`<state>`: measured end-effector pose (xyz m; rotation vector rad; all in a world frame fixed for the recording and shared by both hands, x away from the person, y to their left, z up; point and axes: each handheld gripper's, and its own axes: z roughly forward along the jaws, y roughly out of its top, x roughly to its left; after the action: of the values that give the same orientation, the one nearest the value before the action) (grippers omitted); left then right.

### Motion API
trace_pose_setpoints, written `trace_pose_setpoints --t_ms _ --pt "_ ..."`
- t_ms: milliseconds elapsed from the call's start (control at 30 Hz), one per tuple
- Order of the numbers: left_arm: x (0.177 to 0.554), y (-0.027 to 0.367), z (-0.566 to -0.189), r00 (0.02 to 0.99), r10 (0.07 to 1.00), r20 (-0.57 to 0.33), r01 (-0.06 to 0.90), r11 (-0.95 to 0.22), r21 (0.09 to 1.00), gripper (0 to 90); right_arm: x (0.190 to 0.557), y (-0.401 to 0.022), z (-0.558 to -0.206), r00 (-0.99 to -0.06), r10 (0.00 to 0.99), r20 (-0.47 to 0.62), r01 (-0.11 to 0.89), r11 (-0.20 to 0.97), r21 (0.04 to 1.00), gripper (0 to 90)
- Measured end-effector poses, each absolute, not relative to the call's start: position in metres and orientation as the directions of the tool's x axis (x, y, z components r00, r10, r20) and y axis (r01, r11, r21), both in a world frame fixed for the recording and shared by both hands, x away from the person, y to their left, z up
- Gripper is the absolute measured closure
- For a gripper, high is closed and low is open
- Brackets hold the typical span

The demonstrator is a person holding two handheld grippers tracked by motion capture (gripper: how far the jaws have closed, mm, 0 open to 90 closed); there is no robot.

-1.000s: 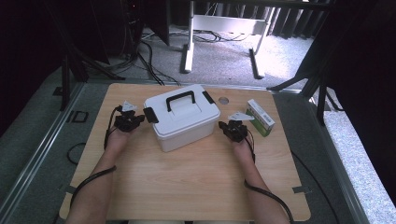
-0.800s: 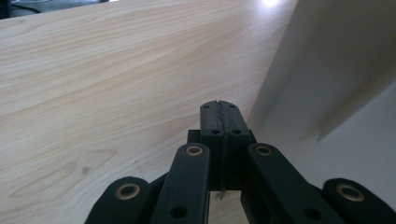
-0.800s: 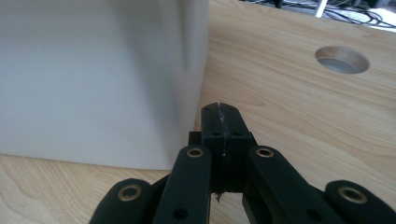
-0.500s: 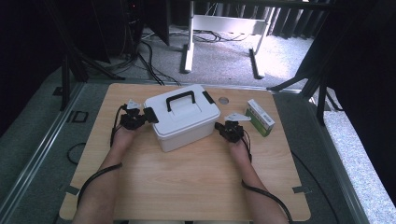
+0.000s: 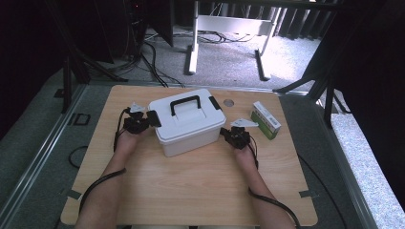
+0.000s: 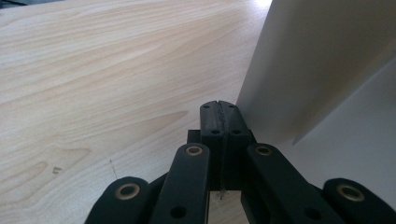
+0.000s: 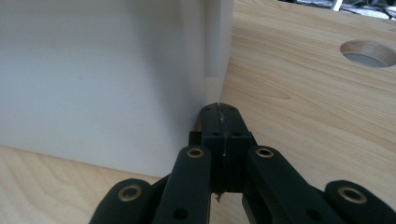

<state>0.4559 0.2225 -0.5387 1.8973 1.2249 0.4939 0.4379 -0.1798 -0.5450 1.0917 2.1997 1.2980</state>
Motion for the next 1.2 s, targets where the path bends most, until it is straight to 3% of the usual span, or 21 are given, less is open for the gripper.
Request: trace_pose_setpoints --t_ms 467,1200 --pt "0.443 0.213 -0.535 0.48 0.875 -0.067 0.571 -0.253 0.781 90.0 0.399 -0.178 -0.546 -0.683 0.728 0.063 0.415 0.316 0.853 90.0" --pt "0.425 0.192 -0.533 0.496 0.861 -0.112 0.598 -0.246 0.763 90.0 0.359 -0.193 -0.543 -0.725 0.683 0.089 0.385 0.295 0.875 90.0"
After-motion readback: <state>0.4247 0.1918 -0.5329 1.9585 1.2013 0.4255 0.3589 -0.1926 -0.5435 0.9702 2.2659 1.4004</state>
